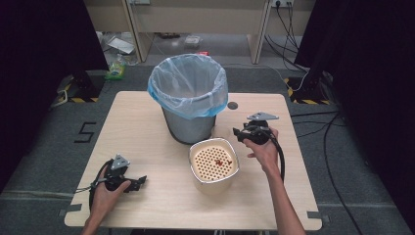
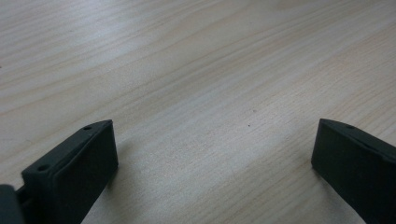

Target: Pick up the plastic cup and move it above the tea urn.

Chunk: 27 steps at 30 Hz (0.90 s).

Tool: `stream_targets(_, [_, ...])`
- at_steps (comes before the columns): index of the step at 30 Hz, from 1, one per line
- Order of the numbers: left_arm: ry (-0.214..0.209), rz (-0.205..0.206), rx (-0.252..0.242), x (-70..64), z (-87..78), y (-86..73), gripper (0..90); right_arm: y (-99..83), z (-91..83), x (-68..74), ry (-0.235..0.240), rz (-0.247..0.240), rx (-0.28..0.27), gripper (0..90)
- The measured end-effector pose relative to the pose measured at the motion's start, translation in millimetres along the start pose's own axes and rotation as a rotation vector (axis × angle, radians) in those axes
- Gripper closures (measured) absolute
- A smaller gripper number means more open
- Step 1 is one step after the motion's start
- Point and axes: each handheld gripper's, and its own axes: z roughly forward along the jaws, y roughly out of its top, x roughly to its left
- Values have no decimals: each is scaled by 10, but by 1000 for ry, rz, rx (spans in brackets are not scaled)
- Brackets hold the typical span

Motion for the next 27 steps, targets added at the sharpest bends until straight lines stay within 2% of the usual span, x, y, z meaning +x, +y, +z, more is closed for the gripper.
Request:
stream_targets(1, [0, 0, 0, 0, 0, 0, 0, 17, 30, 8, 13, -3, 11, 525])
stream_targets(4, [0, 0, 0, 0, 0, 0, 0, 58, 128, 43, 8, -45, 54, 555])
stream_targets(6, [0, 1, 0, 0, 0, 0, 0, 67, 161, 53, 15, -38, 61, 562])
stream_targets(7, [0, 1, 0, 0, 0, 0, 0, 80, 227, 53, 14, -55, 81, 581])
stream_targets(13, [-1, 2, 0, 0, -1, -1, 0, 93, 388, 49, 46, -74, 132, 654])
stream_targets(17, [-1, 2, 0, 0, -1, -1, 0, 78, 466, 48, 58, -83, 164, 698])
stream_targets(23, [-1, 2, 0, 0, -1, -1, 0, 12, 523, 64, 63, -127, 232, 788])
stream_targets(27, [-1, 2, 0, 0, -1, -1, 0, -8, 461, 61, 98, -156, 197, 833])
